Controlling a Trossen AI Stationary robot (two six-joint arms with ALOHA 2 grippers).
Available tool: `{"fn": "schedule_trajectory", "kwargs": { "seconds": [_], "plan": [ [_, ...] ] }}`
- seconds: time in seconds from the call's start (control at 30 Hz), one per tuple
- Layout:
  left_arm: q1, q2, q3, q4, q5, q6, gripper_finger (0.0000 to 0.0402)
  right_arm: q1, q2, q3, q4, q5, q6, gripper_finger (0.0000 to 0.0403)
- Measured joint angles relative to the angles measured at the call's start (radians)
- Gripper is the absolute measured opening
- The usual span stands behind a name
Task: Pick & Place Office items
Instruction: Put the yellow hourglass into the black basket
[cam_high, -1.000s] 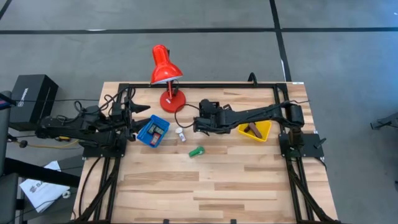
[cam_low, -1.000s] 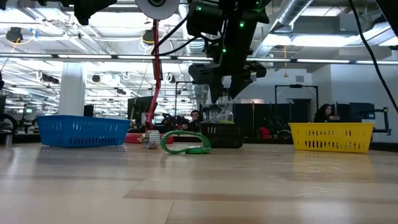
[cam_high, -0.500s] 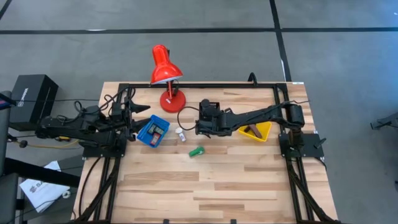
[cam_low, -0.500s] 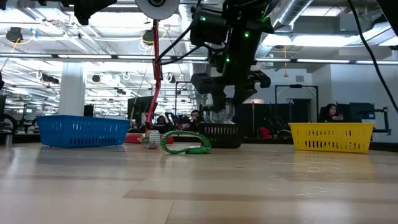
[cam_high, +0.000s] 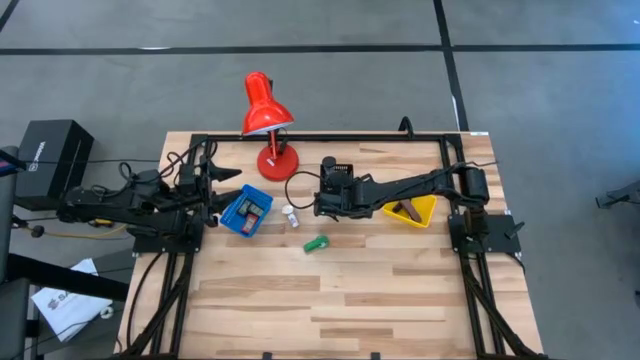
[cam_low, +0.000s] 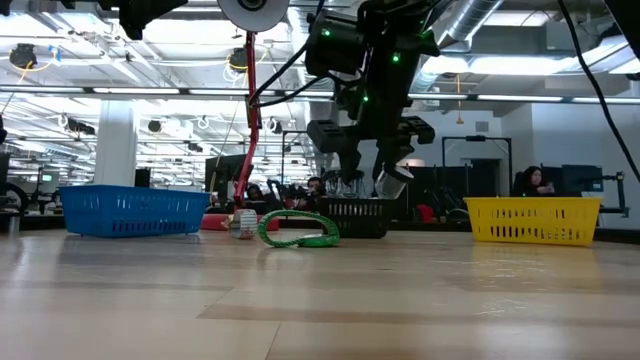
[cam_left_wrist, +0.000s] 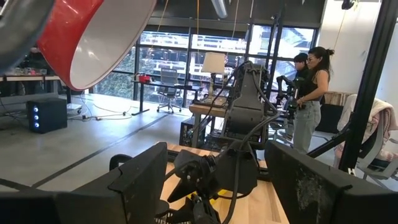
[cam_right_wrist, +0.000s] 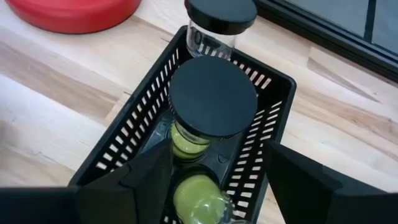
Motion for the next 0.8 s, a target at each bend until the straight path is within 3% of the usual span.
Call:
{"fn": "schedule_trajectory", "kwargs": {
  "seconds": [0.37,0.67,0.8],
  "plan": [
    [0.0,0.0,0.0,0.0,0.0,0.0,0.0264,-0.008,-0.011,0.067,-0.031,-0.001,-0.185,0.0239],
    [0.0,0.002,0.0,0.0,0.0,0.0,0.0264,0.029,-0.01,0.277,-0.454,-0.037,-0.209,0.0236],
    [0.0,0.007,0.0,0.002,0.0,0.0,0.0264,0.095,-0.012,0.315,-0.601,-0.131,-0.194,0.0207]
  ]
}}
